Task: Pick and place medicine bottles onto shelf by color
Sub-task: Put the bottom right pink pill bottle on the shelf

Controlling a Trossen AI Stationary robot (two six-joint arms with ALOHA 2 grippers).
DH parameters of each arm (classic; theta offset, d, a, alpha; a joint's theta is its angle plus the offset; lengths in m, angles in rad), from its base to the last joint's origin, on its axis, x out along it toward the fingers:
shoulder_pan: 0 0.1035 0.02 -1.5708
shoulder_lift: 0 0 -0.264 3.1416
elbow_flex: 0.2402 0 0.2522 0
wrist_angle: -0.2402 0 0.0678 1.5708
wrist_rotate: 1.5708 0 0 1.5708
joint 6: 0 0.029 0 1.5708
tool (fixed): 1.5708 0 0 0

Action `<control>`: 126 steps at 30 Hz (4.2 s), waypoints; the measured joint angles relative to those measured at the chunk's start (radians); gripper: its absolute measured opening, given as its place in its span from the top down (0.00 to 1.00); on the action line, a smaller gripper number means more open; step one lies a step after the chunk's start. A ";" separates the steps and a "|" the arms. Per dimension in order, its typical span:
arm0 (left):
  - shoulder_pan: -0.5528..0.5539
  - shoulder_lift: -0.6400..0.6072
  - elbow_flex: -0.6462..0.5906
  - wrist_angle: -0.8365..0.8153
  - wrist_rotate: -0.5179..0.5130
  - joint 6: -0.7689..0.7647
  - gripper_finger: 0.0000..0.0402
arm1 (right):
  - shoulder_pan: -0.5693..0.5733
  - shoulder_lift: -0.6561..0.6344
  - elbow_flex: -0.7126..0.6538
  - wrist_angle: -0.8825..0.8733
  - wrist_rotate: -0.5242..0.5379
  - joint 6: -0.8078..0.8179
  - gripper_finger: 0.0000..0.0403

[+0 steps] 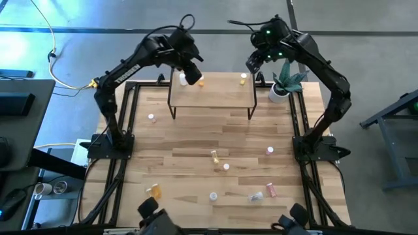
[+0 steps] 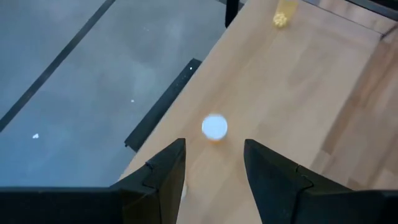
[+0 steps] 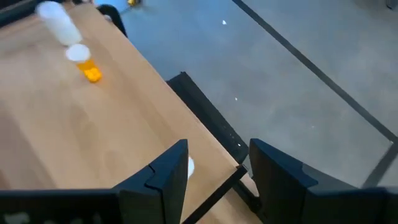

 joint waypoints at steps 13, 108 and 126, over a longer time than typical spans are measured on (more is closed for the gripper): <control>-0.041 -0.310 -0.470 0.175 0.006 -0.192 0.62 | 0.000 -0.086 -0.093 -0.103 -0.152 -0.026 0.60; -0.341 -0.764 -1.088 0.638 0.131 -0.315 0.62 | 1.155 -0.435 -1.315 0.211 0.290 1.754 0.60; -0.342 -0.750 -1.088 0.632 0.127 -0.315 0.62 | 1.162 -0.435 -1.315 0.400 0.068 1.817 0.60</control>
